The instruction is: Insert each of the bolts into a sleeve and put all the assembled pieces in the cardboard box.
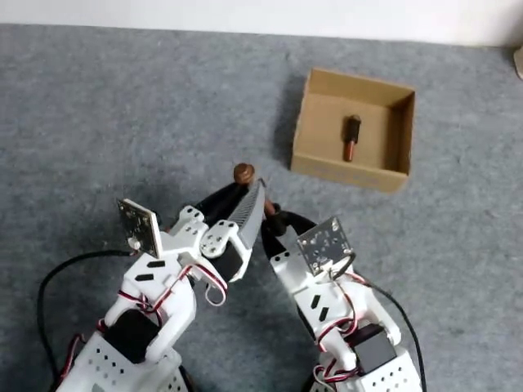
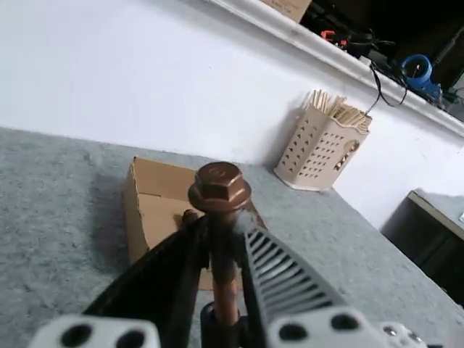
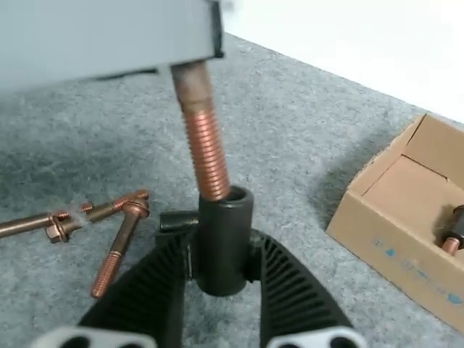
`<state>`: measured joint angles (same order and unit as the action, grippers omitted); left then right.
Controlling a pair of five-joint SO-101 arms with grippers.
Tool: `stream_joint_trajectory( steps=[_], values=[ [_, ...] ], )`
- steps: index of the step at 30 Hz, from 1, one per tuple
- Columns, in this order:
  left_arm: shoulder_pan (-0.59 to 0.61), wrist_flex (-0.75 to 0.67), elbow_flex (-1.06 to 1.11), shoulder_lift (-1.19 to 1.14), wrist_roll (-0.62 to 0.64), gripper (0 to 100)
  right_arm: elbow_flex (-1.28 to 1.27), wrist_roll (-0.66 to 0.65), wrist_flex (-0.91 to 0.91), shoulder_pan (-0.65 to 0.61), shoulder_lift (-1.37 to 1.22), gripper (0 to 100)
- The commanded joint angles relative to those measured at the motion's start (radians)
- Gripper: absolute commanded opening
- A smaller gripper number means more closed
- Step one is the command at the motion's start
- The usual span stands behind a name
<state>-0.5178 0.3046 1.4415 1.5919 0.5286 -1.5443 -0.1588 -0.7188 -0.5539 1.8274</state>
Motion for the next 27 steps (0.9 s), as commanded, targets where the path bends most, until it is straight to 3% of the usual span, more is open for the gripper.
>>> stream_joint_trajectory(
  steps=[1,11,27],
  values=[
    [-0.019,-0.014,-0.001,0.004,-0.002,1,0.016,0.005,0.030,-0.010,0.012,0.5],
    [-0.018,-0.012,0.018,0.004,-0.003,1,0.021,0.005,-0.051,-0.068,0.012,0.5],
    [-0.021,-0.009,0.013,0.005,0.003,1,0.015,-0.055,-0.001,-0.068,0.012,0.5]
  ],
)
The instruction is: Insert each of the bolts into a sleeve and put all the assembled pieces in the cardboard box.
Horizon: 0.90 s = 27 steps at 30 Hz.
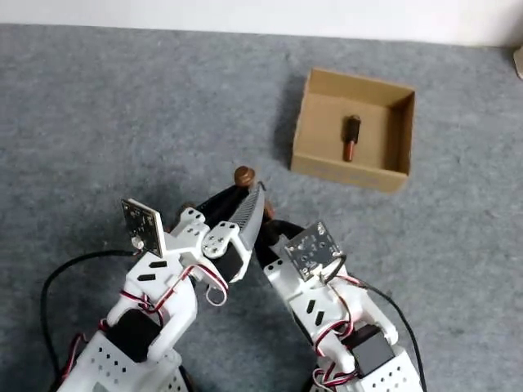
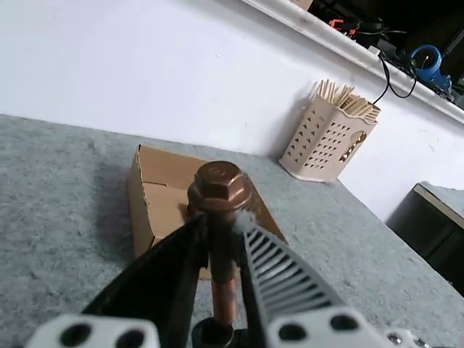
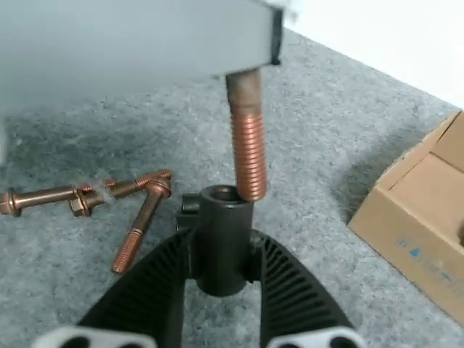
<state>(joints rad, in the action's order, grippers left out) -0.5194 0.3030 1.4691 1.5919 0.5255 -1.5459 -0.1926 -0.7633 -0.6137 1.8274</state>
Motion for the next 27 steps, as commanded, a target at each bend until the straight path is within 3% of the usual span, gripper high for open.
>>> stream_joint_trajectory(
  steps=[1,7,27],
  values=[
    [-0.019,-0.008,-0.015,0.005,0.006,1,0.016,-0.021,0.044,-0.001,0.012,0.5],
    [-0.022,-0.006,-0.013,0.005,0.006,1,0.022,-0.018,0.045,0.062,0.012,0.5],
    [-0.061,0.008,0.010,0.002,0.008,1,0.054,-0.018,0.038,0.062,0.012,0.5]
  ],
)
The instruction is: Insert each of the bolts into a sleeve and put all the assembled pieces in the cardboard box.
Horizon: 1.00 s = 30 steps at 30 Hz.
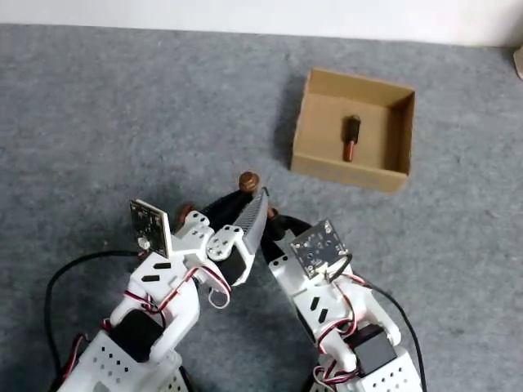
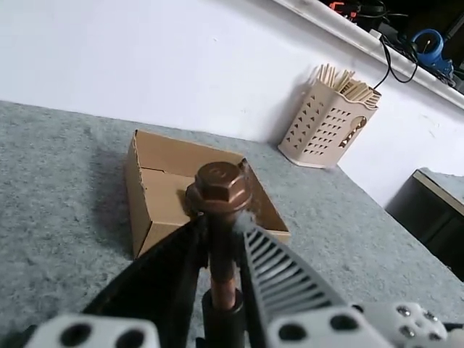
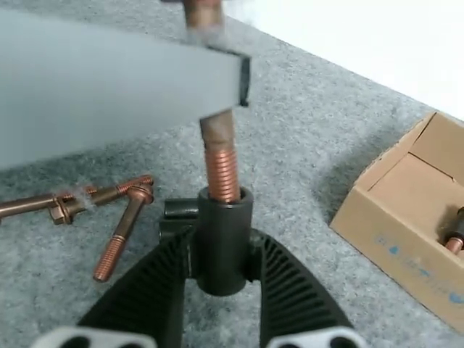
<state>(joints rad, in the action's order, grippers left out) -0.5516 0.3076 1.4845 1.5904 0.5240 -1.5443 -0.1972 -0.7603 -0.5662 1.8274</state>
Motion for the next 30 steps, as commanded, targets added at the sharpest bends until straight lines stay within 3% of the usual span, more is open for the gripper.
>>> stream_joint_trajectory(
  steps=[1,10,15,26,30],
  values=[
    [-0.030,0.003,-0.005,0.004,0.009,1,0.058,-0.014,0.035,0.015,0.012,0.5],
    [-0.074,0.123,-0.053,0.004,0.051,1,0.136,-0.015,-0.044,-0.016,0.012,0.5],
    [-0.074,0.124,-0.054,0.004,0.044,1,0.217,-0.021,-0.153,-0.113,0.012,0.5],
    [-0.073,0.121,-0.045,0.004,0.037,1,0.222,-0.021,-0.159,-0.111,0.012,0.5],
    [-0.074,0.121,-0.045,0.005,0.040,14,0.220,-0.021,-0.159,-0.108,0.012,0.5]
  ],
)
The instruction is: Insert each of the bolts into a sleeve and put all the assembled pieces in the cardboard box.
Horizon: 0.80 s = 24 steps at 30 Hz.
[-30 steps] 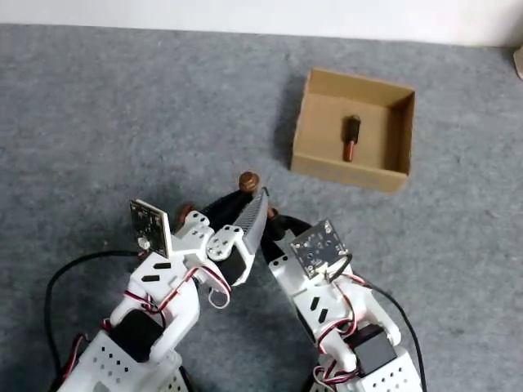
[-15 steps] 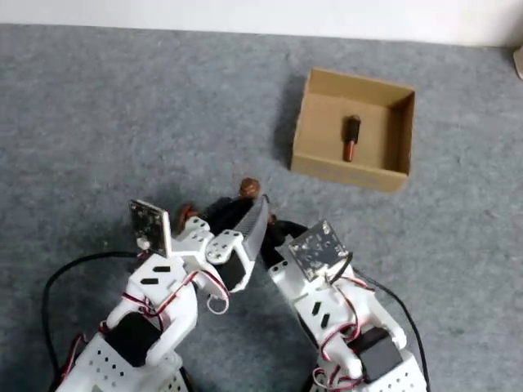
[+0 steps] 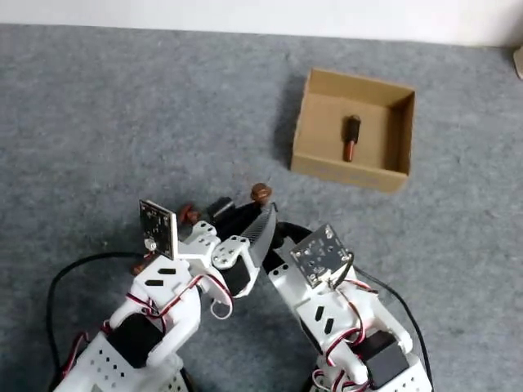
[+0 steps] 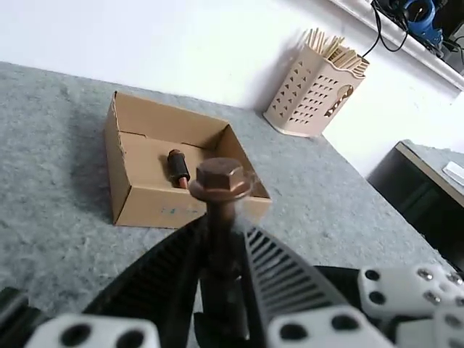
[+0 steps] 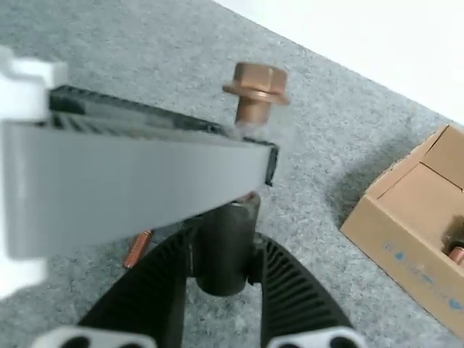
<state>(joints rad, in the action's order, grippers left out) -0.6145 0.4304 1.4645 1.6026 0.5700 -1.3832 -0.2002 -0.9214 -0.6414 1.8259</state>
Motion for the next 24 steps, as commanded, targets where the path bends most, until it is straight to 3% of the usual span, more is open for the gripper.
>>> stream_joint_trajectory(
  steps=[1,5,12,19,24],
  values=[
    [-0.013,0.000,-0.025,-0.007,-0.005,20,0.059,-0.018,0.004,-0.022,0.013,0.5],
    [-0.018,0.005,-0.025,-0.007,-0.003,33,0.058,-0.018,0.005,0.042,0.013,0.5],
    [-0.007,0.003,-0.027,-0.005,-0.009,23,0.002,-0.018,0.038,0.067,0.013,0.5],
    [0.119,-0.003,-0.035,-0.005,-0.009,23,-0.070,-0.020,0.094,0.068,0.013,0.5],
    [0.139,-0.003,-0.035,-0.004,-0.011,23,-0.070,-0.020,0.096,0.104,0.013,0.5]
  ],
)
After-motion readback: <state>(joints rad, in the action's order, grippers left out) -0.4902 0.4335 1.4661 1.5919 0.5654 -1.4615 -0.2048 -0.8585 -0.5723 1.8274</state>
